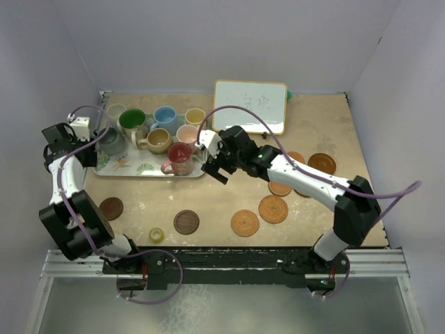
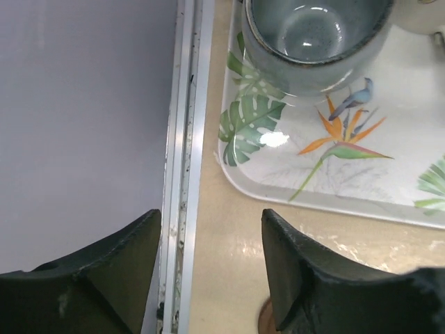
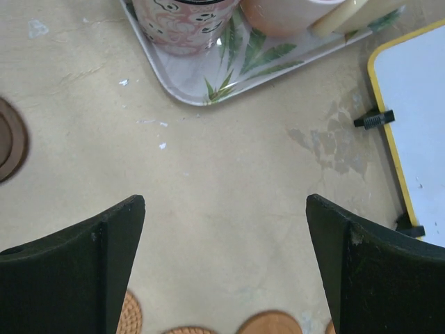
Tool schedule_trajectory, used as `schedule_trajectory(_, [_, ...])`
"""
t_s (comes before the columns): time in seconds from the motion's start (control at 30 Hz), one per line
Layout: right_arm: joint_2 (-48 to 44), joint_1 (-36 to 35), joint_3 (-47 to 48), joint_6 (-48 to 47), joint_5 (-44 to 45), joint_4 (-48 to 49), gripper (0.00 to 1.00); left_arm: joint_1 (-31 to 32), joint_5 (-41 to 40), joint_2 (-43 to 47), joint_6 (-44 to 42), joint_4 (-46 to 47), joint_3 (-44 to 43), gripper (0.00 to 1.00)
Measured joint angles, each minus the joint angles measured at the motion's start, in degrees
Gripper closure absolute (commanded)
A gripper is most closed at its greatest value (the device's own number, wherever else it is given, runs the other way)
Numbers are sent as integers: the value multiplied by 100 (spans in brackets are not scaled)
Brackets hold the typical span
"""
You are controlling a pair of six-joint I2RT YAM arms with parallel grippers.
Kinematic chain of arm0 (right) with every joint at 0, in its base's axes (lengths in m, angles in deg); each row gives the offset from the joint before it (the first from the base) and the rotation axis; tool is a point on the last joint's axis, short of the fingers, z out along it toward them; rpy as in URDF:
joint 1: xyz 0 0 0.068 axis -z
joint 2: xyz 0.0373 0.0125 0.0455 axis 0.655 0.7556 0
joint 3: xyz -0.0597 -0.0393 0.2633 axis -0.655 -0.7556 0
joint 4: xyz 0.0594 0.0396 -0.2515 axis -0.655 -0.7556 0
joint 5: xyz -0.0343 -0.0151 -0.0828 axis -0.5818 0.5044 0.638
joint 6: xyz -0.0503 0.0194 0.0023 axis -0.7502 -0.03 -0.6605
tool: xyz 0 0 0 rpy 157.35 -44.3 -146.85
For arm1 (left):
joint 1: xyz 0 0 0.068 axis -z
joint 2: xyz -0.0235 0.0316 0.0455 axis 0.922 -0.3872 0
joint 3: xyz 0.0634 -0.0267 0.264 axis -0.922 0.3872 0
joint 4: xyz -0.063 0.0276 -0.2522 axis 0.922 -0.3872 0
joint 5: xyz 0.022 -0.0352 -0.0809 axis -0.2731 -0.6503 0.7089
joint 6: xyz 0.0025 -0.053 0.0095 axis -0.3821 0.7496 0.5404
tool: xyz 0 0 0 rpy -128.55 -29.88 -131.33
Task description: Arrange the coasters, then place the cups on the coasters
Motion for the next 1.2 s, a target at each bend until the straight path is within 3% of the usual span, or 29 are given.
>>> schedule_trajectory(0.13, [-684, 2, -205, 2, 11, -310, 0, 0, 13, 874, 28, -190, 210, 31])
schedule_trajectory(0.37, [-1926, 223, -603, -4, 28, -767, 0, 2, 621, 2179, -13, -763, 293, 27])
schedule_trajectory(0.7, [-3064, 1891, -1543, -282, -90, -1561, 0, 581, 1897, 3163, -634, -1869, 695, 26])
schedule_trajectory(1.0, [-2400, 3613, -1982, -413, -278, -1864, 4, 1635, 2087, 3381, -909, -2140, 979, 26])
schedule_trajectory(1.2, [-1097, 3901, -1515, -503, -413, -1930, 10, 1963, 2055, 3252, -890, -2076, 1241, 26])
